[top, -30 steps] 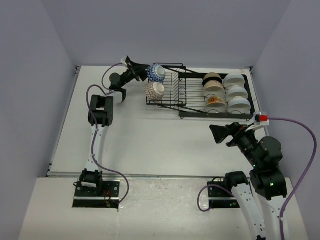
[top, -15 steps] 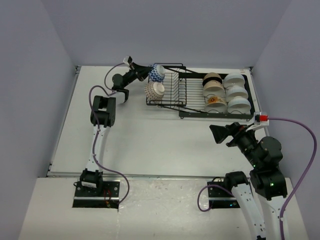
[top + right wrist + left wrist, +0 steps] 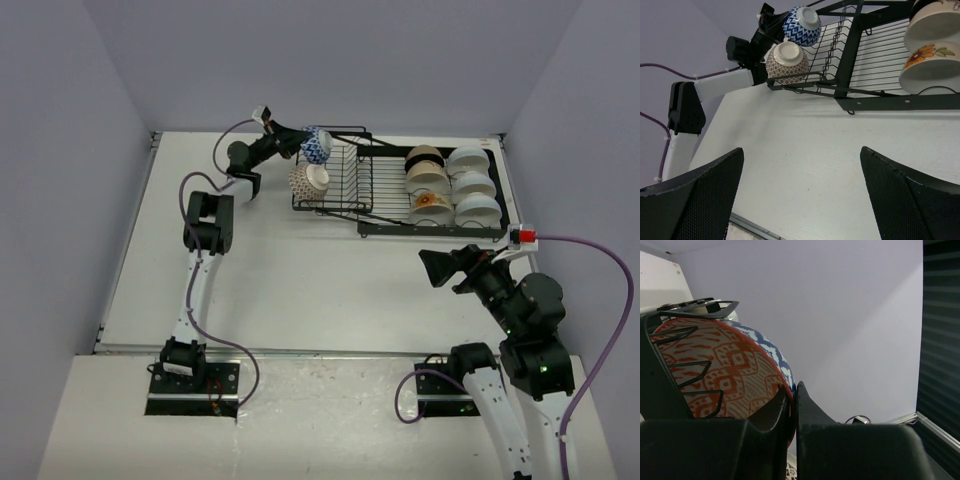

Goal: Unload the bowls from the dish rack

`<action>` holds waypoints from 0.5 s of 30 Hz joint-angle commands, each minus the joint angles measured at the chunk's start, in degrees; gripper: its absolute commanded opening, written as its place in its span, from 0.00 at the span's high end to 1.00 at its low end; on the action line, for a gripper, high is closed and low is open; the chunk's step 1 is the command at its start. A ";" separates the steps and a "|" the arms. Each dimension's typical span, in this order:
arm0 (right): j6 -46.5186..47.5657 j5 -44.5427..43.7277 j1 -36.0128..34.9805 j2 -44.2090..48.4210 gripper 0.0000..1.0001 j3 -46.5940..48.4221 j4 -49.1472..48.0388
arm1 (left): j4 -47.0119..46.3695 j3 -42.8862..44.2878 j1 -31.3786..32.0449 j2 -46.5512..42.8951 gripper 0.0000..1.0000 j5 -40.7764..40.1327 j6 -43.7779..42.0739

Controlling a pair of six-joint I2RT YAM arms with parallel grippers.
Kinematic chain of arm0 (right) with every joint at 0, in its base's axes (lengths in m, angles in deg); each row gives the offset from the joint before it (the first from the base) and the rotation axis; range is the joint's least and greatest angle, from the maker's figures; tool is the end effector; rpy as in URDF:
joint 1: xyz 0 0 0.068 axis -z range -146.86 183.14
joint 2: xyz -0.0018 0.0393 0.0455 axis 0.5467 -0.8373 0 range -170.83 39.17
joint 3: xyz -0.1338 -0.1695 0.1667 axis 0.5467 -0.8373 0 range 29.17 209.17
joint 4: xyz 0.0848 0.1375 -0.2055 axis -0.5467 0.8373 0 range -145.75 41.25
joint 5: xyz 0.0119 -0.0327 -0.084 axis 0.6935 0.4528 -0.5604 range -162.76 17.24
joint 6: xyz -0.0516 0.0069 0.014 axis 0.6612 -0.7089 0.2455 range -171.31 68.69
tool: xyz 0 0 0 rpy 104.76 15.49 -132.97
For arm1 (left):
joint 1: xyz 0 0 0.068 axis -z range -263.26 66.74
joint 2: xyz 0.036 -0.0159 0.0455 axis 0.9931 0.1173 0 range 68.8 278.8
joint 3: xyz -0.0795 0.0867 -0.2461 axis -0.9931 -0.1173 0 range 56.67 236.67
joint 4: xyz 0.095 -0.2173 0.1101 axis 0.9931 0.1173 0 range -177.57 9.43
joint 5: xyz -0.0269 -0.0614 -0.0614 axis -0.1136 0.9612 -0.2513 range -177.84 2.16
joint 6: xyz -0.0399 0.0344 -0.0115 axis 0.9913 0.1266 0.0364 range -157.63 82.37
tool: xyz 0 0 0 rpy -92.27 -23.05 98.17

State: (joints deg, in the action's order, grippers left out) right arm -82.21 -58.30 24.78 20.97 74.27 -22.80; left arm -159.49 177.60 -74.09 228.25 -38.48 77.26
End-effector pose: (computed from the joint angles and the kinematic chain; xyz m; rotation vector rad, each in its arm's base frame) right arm 0.0663 0.0188 0.3488 0.1432 1.7194 0.7230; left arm 0.5656 -0.1187 0.1540 -0.3395 1.5462 -2.2343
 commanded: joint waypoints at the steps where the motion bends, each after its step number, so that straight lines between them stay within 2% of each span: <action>1: 0.22 -0.57 -0.25 0.35 0.01 1.74 -1.13 | -3.05 6.95 -0.21 -3.19 1.00 -1.99 1.39; 6: 0.13 -0.31 -0.25 0.09 0.01 1.74 -1.40 | 5.90 14.42 0.32 -5.12 1.00 -0.68 -6.15; 11: -0.04 -0.05 -0.25 0.00 0.01 1.39 -1.66 | 8.55 14.34 0.41 -8.72 1.00 0.21 -9.94; 15: -0.22 0.13 -0.25 0.18 0.01 0.95 -2.01 | 9.25 14.43 0.59 -9.52 1.00 0.38 -9.86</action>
State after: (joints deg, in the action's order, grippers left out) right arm -82.23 -58.28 24.78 20.97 74.27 -22.91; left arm -143.47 186.23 -73.87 228.65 -34.89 69.92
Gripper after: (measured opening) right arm 0.987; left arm 0.036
